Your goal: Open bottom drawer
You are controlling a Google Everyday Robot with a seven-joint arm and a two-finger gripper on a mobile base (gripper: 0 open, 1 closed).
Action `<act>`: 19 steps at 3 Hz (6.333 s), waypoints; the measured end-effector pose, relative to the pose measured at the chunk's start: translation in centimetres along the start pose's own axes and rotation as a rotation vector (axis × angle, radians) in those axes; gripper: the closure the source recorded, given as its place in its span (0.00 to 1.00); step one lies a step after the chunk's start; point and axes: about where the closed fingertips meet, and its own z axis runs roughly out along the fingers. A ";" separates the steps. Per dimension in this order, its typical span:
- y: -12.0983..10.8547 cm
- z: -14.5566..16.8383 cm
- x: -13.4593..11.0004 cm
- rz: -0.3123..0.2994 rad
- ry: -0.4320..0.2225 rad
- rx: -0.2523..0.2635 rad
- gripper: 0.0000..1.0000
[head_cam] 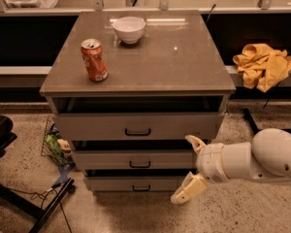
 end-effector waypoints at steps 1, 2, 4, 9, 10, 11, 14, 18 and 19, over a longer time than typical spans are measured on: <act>-0.3 2.7 1.5 0.002 -0.001 0.007 0.00; -1.1 8.3 6.7 0.001 -0.030 0.040 0.00; 0.1 12.0 9.9 0.050 -0.057 0.007 0.00; -1.1 18.1 24.1 0.116 0.067 0.053 0.00; -2.2 23.3 26.3 0.124 0.020 0.038 0.00; -3.9 28.2 29.2 0.148 -0.023 0.042 0.00; -10.4 33.4 30.7 0.134 0.007 0.061 0.00; -12.6 38.7 32.7 0.164 0.035 0.038 0.71; -11.6 38.3 32.7 0.160 0.031 0.014 0.95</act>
Offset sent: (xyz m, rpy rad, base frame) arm 0.0391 0.0080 -0.2345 0.0979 -0.0507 -0.0610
